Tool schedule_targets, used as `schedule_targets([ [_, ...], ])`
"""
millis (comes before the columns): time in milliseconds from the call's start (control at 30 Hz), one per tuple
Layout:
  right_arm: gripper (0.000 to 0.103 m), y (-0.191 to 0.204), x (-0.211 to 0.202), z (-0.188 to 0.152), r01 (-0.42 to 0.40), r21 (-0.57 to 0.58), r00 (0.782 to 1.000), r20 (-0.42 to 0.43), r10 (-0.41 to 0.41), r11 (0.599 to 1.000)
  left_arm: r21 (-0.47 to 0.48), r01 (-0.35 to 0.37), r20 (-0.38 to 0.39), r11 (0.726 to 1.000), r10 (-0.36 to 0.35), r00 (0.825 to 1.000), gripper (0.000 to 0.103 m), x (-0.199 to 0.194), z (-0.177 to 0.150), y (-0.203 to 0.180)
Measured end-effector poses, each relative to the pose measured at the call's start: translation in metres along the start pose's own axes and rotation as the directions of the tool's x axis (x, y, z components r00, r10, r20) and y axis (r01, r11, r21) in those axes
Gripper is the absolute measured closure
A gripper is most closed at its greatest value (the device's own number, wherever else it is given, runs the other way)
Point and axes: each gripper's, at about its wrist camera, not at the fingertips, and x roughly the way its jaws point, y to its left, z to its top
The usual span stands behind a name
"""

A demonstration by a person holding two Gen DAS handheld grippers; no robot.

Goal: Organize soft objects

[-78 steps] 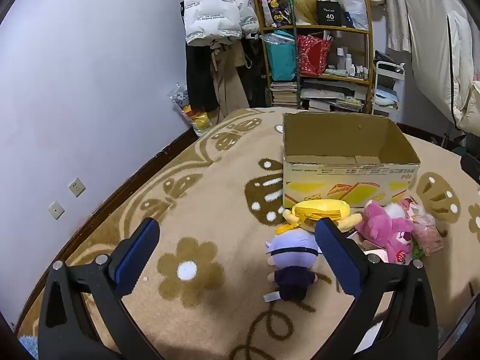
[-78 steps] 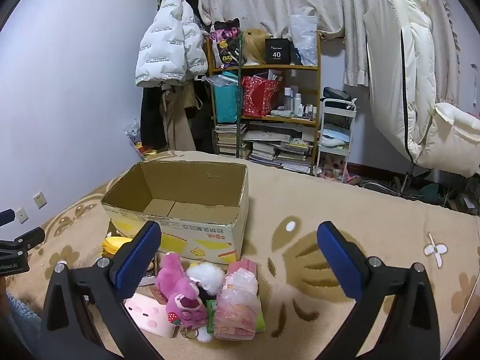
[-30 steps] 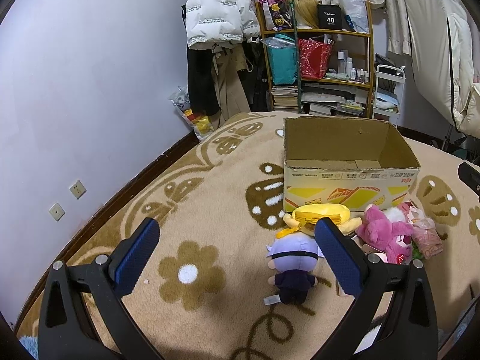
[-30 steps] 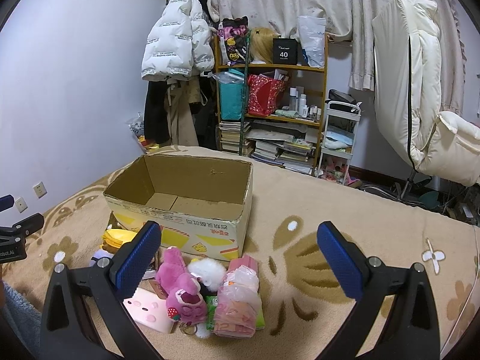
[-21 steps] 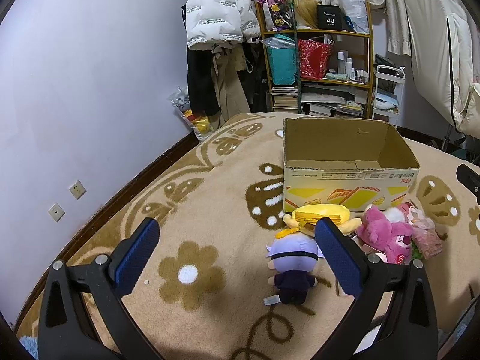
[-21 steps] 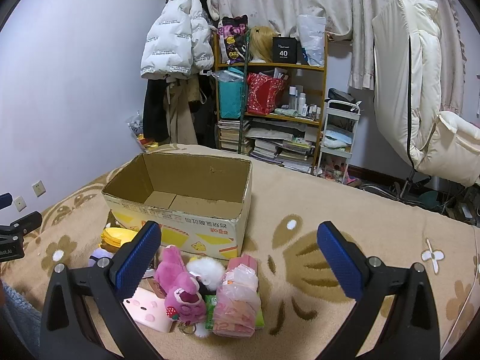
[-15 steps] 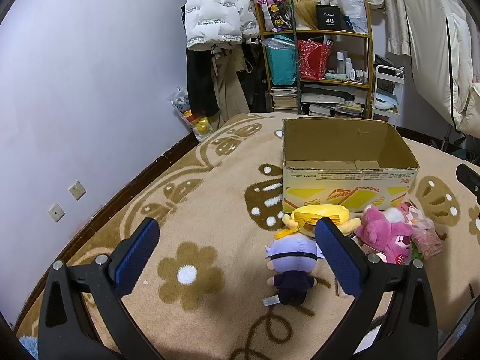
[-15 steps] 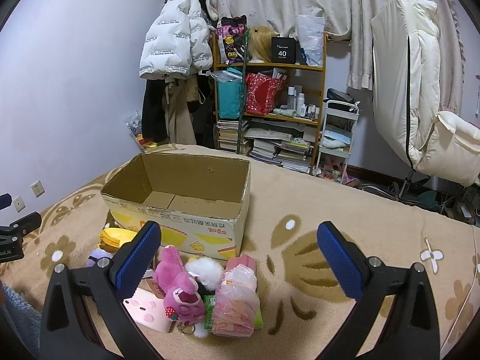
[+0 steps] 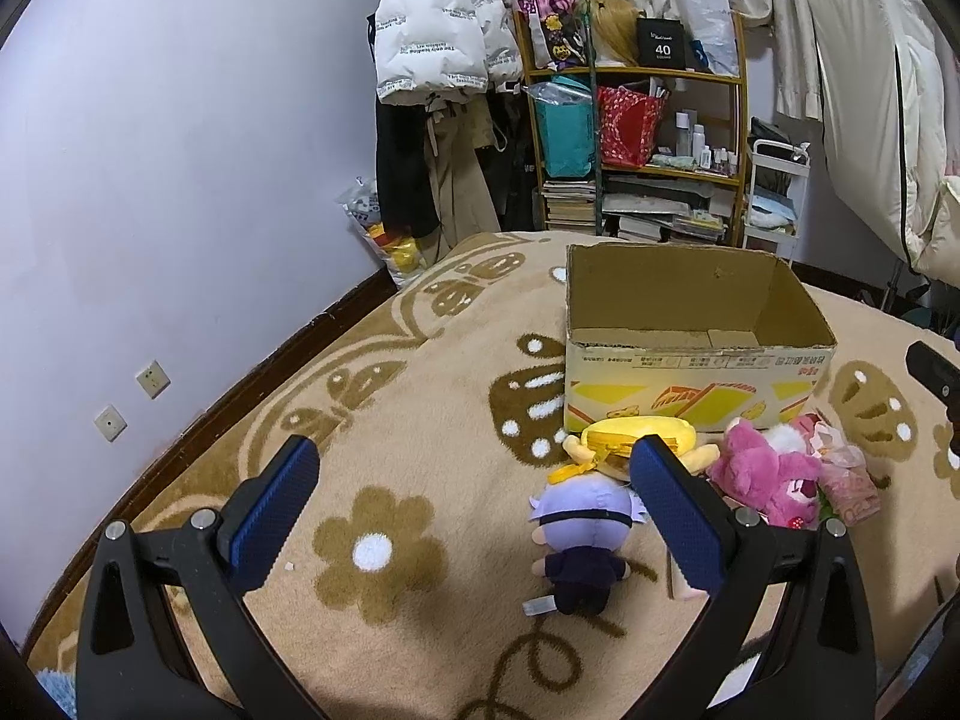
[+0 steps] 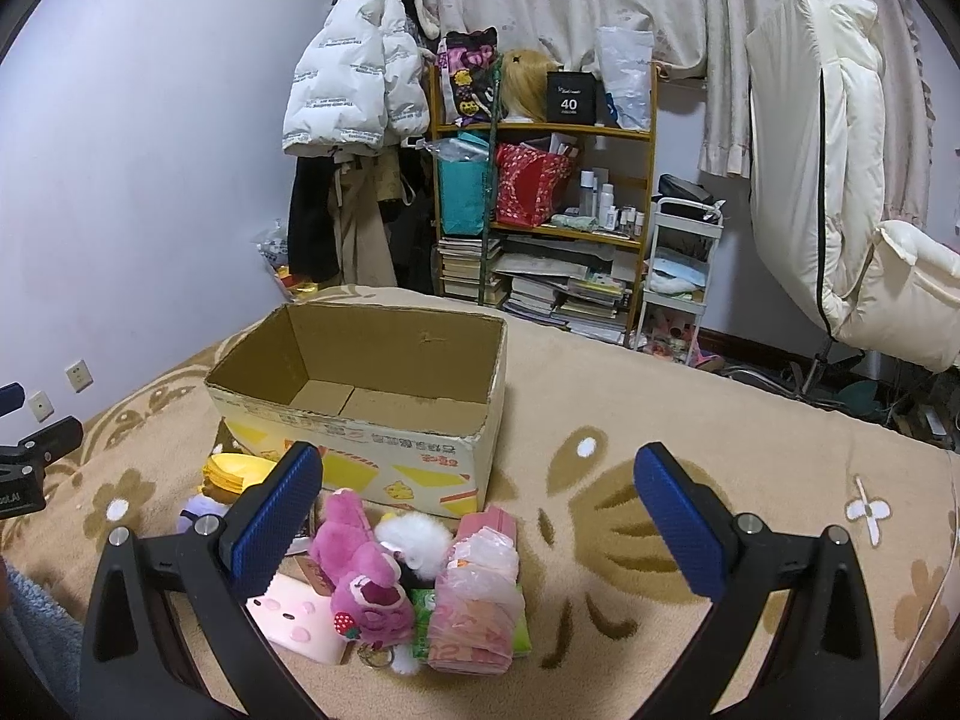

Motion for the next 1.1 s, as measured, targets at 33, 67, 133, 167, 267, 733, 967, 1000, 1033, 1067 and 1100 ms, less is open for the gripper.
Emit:
schedule_targets([
  [33, 0.000, -0.001, 0.001, 0.000, 0.001, -0.001, 1.000, -0.001, -0.001, 1.000, 0.001, 0.000, -0.001, 1.000, 0.000, 1.000, 0.001, 0.000, 0.000, 0.000],
  [67, 0.000, 0.000, 0.001, -0.001, 0.003, -0.001, 1.000, 0.000, -0.003, 1.000, 0.002, -0.001, 0.000, 1.000, 0.001, 1.000, 0.001, 0.000, 0.001, 0.000],
  [133, 0.000, -0.001, 0.001, 0.000, -0.003, 0.001, 1.000, 0.000, 0.003, 1.000, 0.001, 0.001, -0.003, 1.000, -0.001, 1.000, 0.001, 0.000, 0.000, 0.000],
  [167, 0.000, -0.002, 0.001, -0.001, -0.004, 0.002, 1.000, 0.001, 0.004, 1.000, 0.003, 0.000, -0.003, 1.000, 0.000, 1.000, 0.001, 0.000, 0.001, 0.001],
  [267, 0.000, -0.004, 0.001, 0.000, -0.005, 0.003, 1.000, 0.000, 0.005, 1.000, 0.003, 0.000, -0.002, 1.000, 0.000, 1.000, 0.001, 0.000, 0.000, 0.001],
  [733, 0.000, -0.003, 0.002, 0.000, -0.003, 0.002, 1.000, -0.003, 0.003, 1.000, 0.006, 0.001, -0.005, 1.000, -0.001, 1.000, 0.001, 0.001, -0.002, 0.002],
  [967, 0.000, -0.003, 0.004, -0.002, -0.005, 0.001, 1.000, -0.012, 0.005, 1.000, 0.023, -0.003, 0.002, 1.000, 0.003, 1.000, 0.001, 0.005, -0.002, -0.001],
  [1000, 0.000, -0.003, 0.004, -0.002, -0.004, 0.003, 1.000, -0.011, 0.004, 1.000, 0.027, 0.000, -0.003, 1.000, 0.000, 1.000, 0.001, 0.007, -0.001, -0.001],
  [1033, 0.000, -0.003, 0.004, -0.003, -0.004, 0.005, 1.000, -0.012, 0.004, 1.000, 0.033, 0.009, -0.012, 0.999, -0.008, 1.000, 0.001, 0.009, 0.000, -0.003],
  [1067, 0.000, -0.004, 0.005, -0.003, -0.007, 0.013, 1.000, -0.011, 0.007, 1.000, 0.037, 0.034, -0.030, 0.999, -0.033, 0.999, 0.001, 0.011, 0.001, -0.003],
  [1100, 0.000, -0.004, 0.007, -0.002, -0.011, 0.019, 1.000, -0.015, 0.011, 1.000, 0.038, 0.046, -0.037, 0.998, -0.044, 0.998, 0.001, 0.013, 0.002, -0.004],
])
